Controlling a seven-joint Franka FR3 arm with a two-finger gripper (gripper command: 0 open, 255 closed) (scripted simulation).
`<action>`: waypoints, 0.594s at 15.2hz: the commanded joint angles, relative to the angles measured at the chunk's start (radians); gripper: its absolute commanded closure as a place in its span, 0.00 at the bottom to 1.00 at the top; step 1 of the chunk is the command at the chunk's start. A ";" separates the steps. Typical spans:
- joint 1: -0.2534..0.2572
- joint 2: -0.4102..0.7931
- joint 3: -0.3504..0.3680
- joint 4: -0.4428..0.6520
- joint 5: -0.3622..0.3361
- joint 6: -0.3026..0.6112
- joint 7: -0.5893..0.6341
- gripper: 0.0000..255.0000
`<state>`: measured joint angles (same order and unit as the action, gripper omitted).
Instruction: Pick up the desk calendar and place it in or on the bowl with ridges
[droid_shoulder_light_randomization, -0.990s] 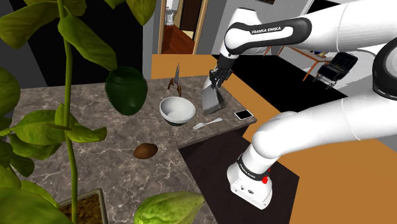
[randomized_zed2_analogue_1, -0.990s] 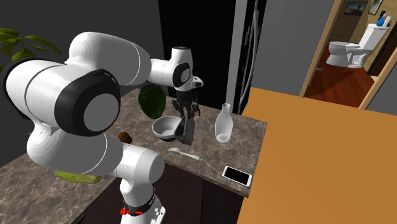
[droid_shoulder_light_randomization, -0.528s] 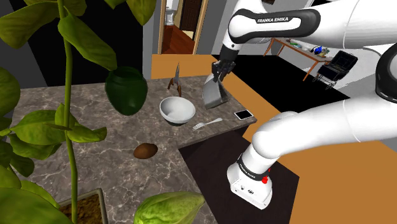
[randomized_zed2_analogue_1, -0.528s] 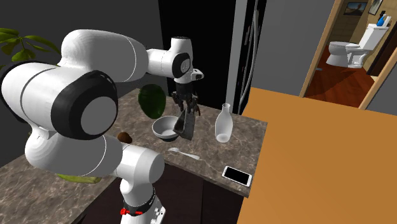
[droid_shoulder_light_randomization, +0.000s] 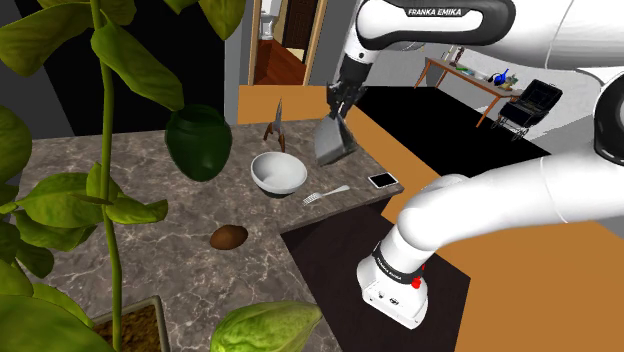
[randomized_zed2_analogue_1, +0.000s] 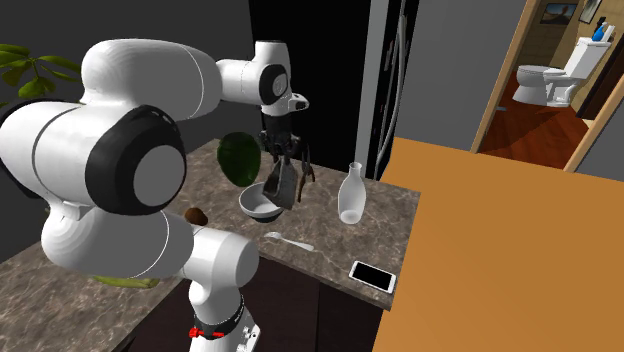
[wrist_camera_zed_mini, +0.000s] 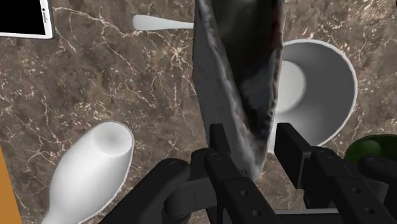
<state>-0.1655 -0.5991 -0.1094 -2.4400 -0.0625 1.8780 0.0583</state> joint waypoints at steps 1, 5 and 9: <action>0.020 0.006 0.038 0.029 0.022 -0.023 0.046 1.00; 0.058 0.040 0.110 0.102 0.060 -0.063 0.134 1.00; 0.089 0.091 0.179 0.192 0.091 -0.103 0.220 1.00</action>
<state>-0.0823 -0.5166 0.0562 -2.2693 0.0222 1.7873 0.2602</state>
